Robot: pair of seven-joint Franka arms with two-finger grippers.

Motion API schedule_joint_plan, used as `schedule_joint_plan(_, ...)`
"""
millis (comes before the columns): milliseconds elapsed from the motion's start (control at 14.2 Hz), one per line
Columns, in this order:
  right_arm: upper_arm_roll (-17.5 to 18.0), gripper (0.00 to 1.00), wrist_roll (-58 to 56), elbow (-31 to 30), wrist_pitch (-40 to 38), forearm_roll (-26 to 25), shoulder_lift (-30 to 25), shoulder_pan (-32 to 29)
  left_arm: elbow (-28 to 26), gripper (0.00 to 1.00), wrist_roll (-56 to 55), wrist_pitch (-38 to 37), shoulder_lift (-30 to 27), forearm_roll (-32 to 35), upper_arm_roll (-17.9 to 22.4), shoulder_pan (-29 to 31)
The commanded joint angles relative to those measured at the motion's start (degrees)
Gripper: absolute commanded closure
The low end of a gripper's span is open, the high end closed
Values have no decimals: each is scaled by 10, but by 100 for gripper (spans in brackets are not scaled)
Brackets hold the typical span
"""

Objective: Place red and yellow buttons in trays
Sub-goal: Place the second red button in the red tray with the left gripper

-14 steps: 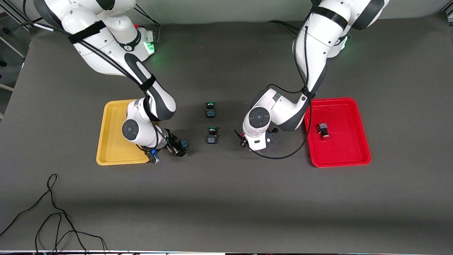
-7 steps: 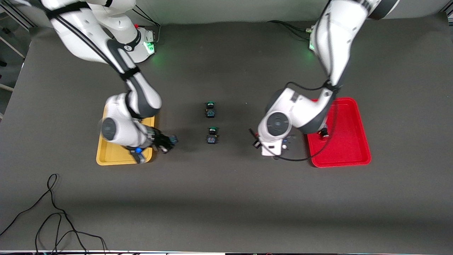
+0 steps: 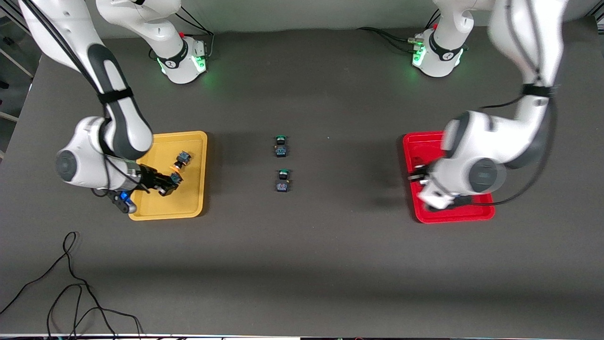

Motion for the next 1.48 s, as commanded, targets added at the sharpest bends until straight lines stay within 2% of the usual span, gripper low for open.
schedule_joint_plan(0, -1, 12, -26, 3, 41, 11, 27, 11, -39, 100, 131, 9, -10, 34, -5, 65)
schedule_joint_plan(71, -1, 0, -24, 3, 36, 11, 22, 11, -52, 100, 150, 35, -2, 53, -5, 80)
schedule_joint_plan(282, -2, 0, -16, 6, -26, 11, -23, 12, -137, 100, 161, 195, 21, 98, -4, 103)
schedule_joint_plan(353, -4, 0, -17, 7, -57, 10, -54, 12, -148, 100, 175, 215, 28, 111, -4, 111)
schedule_joint_plan(423, -11, 0, -18, 7, -84, 4, -87, 12, -148, 90, 194, 214, 31, 112, -4, 116)
schedule_joint_plan(494, -13, 0, -20, 7, -104, 1, -117, 12, -145, 43, 219, 208, 29, 112, -5, 122)
schedule_joint_plan(564, -15, 0, -25, 8, -121, -6, -146, 12, -140, 0, 244, 192, 23, 112, -5, 126)
schedule_joint_plan(705, -16, 0, -25, 7, -146, -50, -201, 12, -100, 0, 252, 112, 1, 111, -6, 132)
schedule_joint_plan(846, -16, 0, -31, 8, -172, -101, -248, 11, -30, 0, 253, 5, -26, 104, -7, 133)
schedule_joint_plan(1058, -16, 0, -101, 14, -184, -137, -305, 0, 64, 0, 275, -127, -68, 84, -7, 133)
schedule_joint_plan(1269, -16, 0, -174, 58, -248, -147, -343, -9, 103, 0, 291, -203, -135, 60, -8, 141)
schedule_joint_plan(1410, -12, 0, -190, 72, -270, -195, -362, -10, 118, 0, 290, -240, -176, 48, -9, 139)
